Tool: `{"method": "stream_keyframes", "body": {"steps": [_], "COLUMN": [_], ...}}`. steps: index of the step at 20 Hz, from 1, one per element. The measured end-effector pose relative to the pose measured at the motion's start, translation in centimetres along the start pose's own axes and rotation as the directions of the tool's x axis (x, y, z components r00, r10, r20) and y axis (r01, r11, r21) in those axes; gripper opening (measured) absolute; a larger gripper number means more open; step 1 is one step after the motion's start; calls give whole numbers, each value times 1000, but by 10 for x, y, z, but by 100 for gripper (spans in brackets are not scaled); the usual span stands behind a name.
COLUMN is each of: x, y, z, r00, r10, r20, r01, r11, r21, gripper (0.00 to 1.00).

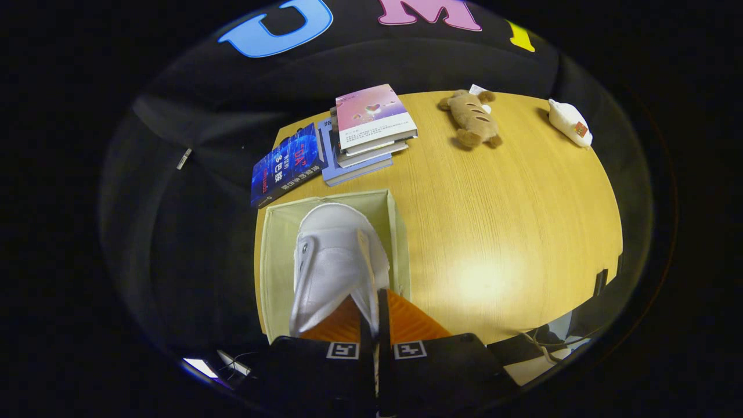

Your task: Open the storage box then place both shoes into the box .Put the left shoe in first, then the right shoe, with the right side of both shoes facing outward in a uniform manner.

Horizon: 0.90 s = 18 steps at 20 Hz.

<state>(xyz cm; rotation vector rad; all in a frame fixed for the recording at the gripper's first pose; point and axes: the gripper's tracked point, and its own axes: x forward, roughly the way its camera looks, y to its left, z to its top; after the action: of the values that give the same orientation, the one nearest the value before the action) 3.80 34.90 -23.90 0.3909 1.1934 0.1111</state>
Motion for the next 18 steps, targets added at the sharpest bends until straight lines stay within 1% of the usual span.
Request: {"method": "stream_keyframes", "body": {"steps": [1, 2, 3, 4, 6, 8, 13, 15, 18], "x": [0, 0, -3, -2, -3, -3, -14, -26, -48], "y": [7, 17, 16, 14, 15, 11, 7, 1, -20], "z": [2, 5, 9, 14, 13, 9, 6, 8, 16], "r00": [1000, 998, 998, 998, 997, 997, 993, 989, 980], "r10": [30, 67, 67, 63, 68, 70, 109, 135, 160], "r20": [1, 4, 16, 29, 32, 23, 35, 60, 121], "r01": [-30, -67, -67, -63, -67, -69, -106, -128, -142], "r11": [1000, 998, 998, 998, 997, 996, 992, 987, 978], "r21": [9, 12, -3, -15, -37, -48, -74, -100, -150], "gripper": [8, 16, 21, 33, 74, 98, 99, 99, 99]}}
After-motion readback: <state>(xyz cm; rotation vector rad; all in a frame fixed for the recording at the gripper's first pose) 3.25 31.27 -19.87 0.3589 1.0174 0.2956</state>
